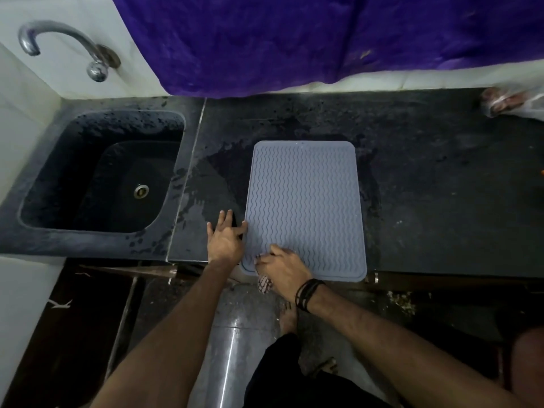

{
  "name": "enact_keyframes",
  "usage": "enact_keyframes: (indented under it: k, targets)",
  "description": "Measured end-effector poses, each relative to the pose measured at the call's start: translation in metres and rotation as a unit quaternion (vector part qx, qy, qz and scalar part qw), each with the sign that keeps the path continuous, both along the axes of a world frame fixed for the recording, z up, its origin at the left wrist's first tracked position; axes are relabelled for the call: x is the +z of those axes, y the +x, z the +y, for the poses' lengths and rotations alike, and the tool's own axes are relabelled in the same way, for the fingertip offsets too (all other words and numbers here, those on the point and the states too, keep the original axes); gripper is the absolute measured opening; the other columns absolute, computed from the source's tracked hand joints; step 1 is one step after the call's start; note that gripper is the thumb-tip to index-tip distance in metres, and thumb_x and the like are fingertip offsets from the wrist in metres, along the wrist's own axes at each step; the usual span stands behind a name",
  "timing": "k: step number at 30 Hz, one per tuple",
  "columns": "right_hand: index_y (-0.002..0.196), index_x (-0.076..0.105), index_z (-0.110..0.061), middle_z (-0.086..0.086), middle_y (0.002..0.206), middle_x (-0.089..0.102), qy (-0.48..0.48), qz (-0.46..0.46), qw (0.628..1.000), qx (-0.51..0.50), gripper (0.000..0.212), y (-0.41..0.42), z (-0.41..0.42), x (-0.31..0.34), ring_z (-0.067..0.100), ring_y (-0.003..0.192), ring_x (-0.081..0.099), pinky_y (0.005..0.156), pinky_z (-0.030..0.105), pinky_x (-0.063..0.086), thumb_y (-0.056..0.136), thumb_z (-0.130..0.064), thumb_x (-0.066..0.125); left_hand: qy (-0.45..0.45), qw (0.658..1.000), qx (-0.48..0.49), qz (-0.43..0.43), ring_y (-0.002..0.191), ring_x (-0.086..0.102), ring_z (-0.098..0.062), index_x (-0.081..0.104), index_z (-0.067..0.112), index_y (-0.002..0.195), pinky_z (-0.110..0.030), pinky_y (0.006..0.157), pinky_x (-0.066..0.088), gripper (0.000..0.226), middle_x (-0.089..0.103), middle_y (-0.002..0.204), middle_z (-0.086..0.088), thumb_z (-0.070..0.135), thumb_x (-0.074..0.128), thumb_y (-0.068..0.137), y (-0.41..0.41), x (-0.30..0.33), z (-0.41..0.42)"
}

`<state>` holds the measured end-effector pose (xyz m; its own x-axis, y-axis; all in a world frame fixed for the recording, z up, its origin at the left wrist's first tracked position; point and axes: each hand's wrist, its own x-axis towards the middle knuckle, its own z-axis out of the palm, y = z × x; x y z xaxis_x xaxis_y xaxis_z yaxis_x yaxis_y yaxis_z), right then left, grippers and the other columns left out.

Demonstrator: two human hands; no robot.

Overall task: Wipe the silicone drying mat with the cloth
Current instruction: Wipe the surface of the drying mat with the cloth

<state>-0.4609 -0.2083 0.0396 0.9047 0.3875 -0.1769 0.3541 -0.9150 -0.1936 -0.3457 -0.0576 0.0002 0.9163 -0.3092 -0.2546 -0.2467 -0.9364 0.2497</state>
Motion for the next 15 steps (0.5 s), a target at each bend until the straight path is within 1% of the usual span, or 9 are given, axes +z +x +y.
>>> enact_keyframes:
  k: [3,5,7,9,11,13,15]
  targets:
    - [0.115,0.066,-0.018,-0.002,0.114,0.065,-0.016,0.016,0.999,0.045,0.033,-0.007,-0.016,-0.001,0.023,0.112,0.047,0.089,0.039,0.048,0.087,-0.006,0.054,-0.077,0.996,0.026,-0.029,0.155,0.007,-0.028,0.070,0.023,0.126,-0.044,0.125,0.002,0.041,0.020,0.165,-0.014,0.007,0.054,0.092,0.003,0.000,-0.001]
    - [0.116,0.066,-0.022,-0.003,0.114,0.065,0.018,0.028,0.999,0.041,0.035,-0.010,-0.033,0.003,0.020,0.108,0.049,0.082,0.035,0.048,0.084,-0.010,0.059,-0.102,0.993,0.028,-0.059,0.153,0.014,-0.030,0.072,0.016,0.123,-0.044,0.125,0.007,0.040,0.026,0.162,-0.017,0.002,0.055,0.088,0.004,-0.002,-0.001]
    - [0.119,0.065,-0.027,-0.008,0.119,0.065,0.086,0.025,0.996,-0.019,0.043,-0.009,-0.052,0.008,0.017,0.109,0.049,0.079,0.034,0.050,0.079,-0.013,0.065,-0.123,0.989,0.045,-0.071,0.152,0.019,-0.031,0.067,0.010,0.128,-0.045,0.125,0.011,0.038,0.030,0.160,-0.018,0.004,0.053,0.093,0.007,-0.005,-0.004]
    - [0.126,0.062,-0.029,-0.010,0.126,0.063,0.143,0.023,0.982,-0.121,0.051,-0.005,-0.070,0.013,0.014,0.114,0.048,0.086,0.034,0.050,0.078,-0.013,0.067,-0.143,0.986,0.052,-0.064,0.152,0.020,-0.030,0.058,0.007,0.137,-0.045,0.125,0.011,0.039,0.031,0.160,-0.017,0.009,0.050,0.099,0.012,-0.006,-0.009]
    - [0.129,0.060,-0.029,-0.010,0.130,0.060,0.158,0.018,0.966,-0.202,0.054,0.002,-0.087,0.015,0.014,0.118,0.048,0.092,0.032,0.048,0.078,-0.014,0.068,-0.153,0.986,0.041,-0.058,0.152,0.020,-0.030,0.054,0.005,0.141,-0.046,0.125,0.011,0.041,0.031,0.160,-0.017,0.014,0.047,0.102,0.021,-0.006,-0.017]
    - [0.128,0.062,-0.027,-0.008,0.129,0.062,0.156,0.005,0.953,-0.261,0.052,0.008,-0.100,0.014,0.016,0.117,0.050,0.092,0.033,0.049,0.078,-0.015,0.070,-0.160,0.985,0.025,-0.058,0.152,0.021,-0.031,0.052,0.005,0.143,-0.047,0.124,0.011,0.041,0.031,0.160,-0.017,0.016,0.044,0.104,0.031,-0.005,-0.025]
    - [0.122,0.066,-0.025,-0.006,0.123,0.065,0.156,-0.015,0.938,-0.309,0.047,0.015,-0.111,0.011,0.018,0.113,0.054,0.090,0.032,0.051,0.076,-0.015,0.072,-0.165,0.985,0.017,-0.058,0.152,0.021,-0.031,0.049,0.006,0.145,-0.046,0.124,0.011,0.042,0.031,0.160,-0.016,0.017,0.042,0.105,0.042,-0.004,-0.033]
